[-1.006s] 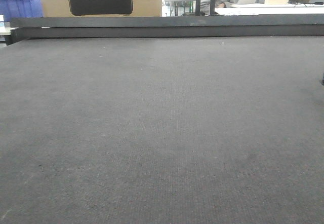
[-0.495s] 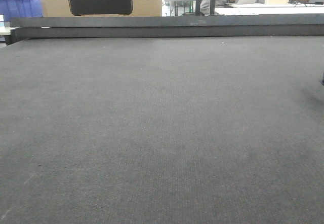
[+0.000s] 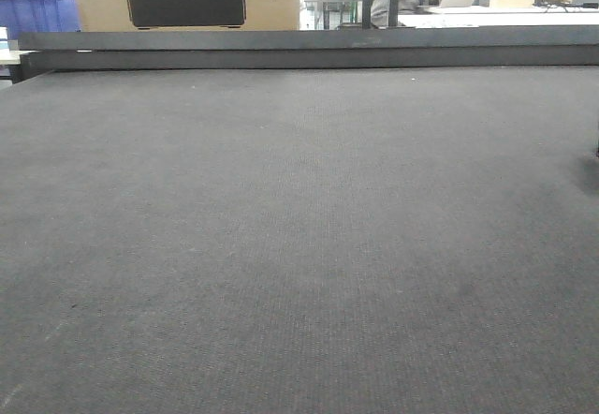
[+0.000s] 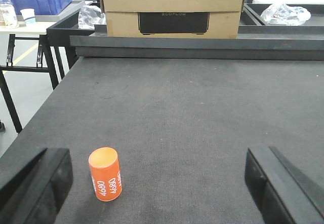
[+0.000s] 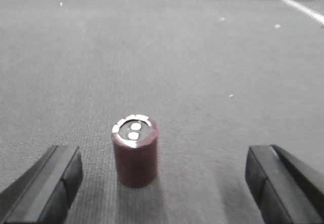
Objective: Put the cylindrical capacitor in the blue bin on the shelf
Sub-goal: 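Close the left gripper on the orange cylinder and the right on the capacitor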
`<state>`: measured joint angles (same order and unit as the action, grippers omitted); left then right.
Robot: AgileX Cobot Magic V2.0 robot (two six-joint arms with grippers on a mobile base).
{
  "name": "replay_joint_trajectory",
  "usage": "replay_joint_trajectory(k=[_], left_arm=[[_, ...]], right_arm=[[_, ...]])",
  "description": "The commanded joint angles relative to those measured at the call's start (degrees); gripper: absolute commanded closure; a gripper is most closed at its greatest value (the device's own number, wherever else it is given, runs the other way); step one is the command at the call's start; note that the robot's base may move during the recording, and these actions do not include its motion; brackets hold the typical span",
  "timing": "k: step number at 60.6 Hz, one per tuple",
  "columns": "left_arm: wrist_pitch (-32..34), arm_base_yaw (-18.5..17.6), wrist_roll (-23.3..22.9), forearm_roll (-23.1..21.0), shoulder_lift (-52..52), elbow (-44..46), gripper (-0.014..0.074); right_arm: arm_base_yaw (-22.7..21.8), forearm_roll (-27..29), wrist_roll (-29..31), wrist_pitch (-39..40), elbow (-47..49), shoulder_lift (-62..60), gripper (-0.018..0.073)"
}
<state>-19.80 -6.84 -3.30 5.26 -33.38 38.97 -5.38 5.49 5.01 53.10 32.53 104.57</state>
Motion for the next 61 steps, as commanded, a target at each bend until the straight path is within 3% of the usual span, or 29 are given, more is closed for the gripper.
replay_joint_trajectory(k=[1,27,34,47,54,61], left_arm=[[0.60,-0.39,-0.32,-0.33,-0.13,0.35,-0.0004],[0.60,-0.39,-0.32,-0.33,-0.13,0.35,-0.0004],[0.60,-0.39,-0.32,-0.33,-0.13,0.35,-0.0004],[0.60,-0.39,-0.32,-0.47,-0.13,0.35,-0.0004],[0.37,-0.17,-0.32,-0.47,-0.13,0.35,-0.0003],[-0.24,-0.17,-0.32,-0.47,-0.18,-0.73,-0.0003]], right_arm=[[-0.25,-1.04,0.44,2.16,2.51,2.66,0.0000],[-0.25,-0.93,0.44,2.01,11.18,12.42,0.0031],[-0.25,-0.93,0.44,2.18,11.43,13.08,0.0190],[-0.25,-0.93,0.44,2.58,11.43,12.80,0.0566],[-0.25,-0.93,0.44,1.97,11.17,10.52,0.0668],[-0.25,-0.93,0.44,0.02,10.58,5.62,0.0682]])
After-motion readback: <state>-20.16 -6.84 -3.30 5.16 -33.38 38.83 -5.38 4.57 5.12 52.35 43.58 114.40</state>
